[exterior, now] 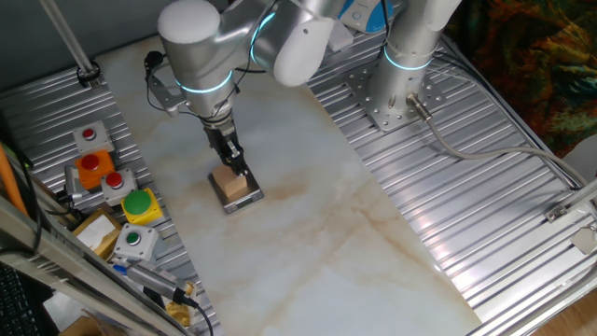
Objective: Place the block on the scale
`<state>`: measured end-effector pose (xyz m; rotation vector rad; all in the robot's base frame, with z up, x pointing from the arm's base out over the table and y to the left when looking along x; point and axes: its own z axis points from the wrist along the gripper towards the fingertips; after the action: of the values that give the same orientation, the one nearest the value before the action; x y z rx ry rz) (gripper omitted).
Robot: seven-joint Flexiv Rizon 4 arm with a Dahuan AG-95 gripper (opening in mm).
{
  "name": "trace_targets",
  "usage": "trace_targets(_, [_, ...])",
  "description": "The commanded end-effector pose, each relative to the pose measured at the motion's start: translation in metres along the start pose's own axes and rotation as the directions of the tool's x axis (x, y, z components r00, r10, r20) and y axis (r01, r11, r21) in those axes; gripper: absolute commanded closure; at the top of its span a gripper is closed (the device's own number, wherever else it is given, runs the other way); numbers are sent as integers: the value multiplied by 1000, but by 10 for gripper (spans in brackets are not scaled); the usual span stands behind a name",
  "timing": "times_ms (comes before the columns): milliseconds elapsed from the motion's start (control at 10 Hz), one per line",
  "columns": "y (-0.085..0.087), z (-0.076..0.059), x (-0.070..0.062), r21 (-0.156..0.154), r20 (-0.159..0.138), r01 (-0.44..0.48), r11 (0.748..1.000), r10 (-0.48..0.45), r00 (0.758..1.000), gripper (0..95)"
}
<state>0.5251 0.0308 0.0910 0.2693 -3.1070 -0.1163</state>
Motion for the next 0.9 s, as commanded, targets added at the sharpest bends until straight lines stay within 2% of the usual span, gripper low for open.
trace_targets(100, [-11,-9,8,2,-8,21,1000,-21,1000,190])
trace_targets(200, [-14,-12,12,2,-11,26,1000,-26,1000,380])
trace_targets(300, [-20,-16,17,4,-15,28,1000,-27,1000,380])
trace_targets(600, [-23,-20,20,6,-16,-96,995,96,995,950])
trace_targets(900, [-22,-22,21,-2,-16,-158,987,158,987,950])
